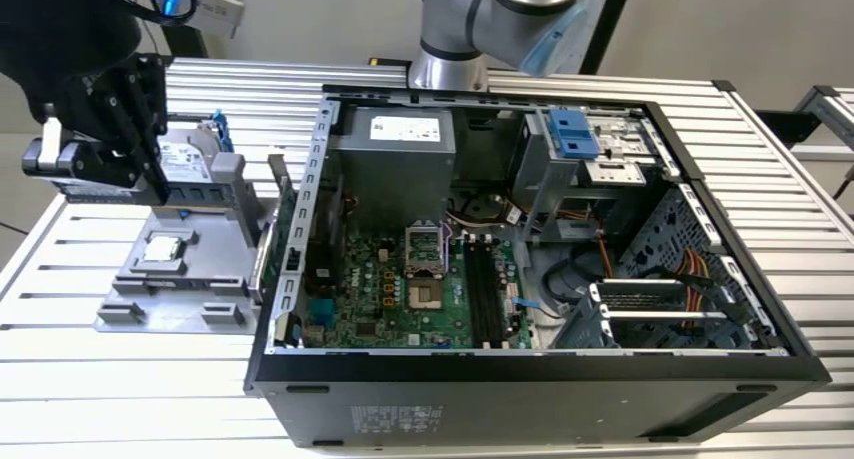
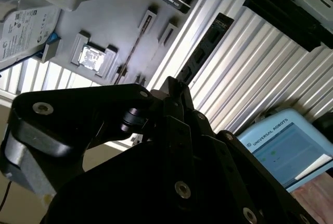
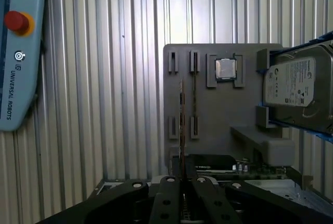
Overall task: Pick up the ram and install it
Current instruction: 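Pick up the ram and move it above insertion slot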
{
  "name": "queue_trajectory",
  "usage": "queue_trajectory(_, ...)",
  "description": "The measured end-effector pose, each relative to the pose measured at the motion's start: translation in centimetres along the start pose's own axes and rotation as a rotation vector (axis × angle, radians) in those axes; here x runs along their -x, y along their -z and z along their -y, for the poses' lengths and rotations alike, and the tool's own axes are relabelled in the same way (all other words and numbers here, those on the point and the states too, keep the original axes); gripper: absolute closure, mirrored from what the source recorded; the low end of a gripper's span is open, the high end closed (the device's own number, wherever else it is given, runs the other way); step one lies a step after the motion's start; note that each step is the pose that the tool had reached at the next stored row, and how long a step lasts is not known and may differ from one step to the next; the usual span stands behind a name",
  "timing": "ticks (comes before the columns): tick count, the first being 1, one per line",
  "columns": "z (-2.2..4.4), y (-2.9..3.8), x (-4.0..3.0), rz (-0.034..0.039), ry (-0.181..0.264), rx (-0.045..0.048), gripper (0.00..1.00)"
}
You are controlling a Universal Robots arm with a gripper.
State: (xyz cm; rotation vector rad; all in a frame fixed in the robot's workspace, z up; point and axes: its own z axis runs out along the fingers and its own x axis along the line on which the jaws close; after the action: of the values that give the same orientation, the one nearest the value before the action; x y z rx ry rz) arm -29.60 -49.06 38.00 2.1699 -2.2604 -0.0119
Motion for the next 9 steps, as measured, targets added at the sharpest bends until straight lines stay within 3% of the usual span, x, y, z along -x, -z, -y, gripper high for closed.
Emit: queue_trajectory(9,1.20,0.01,0.05,0.0000,0.000,0.0004,1.00)
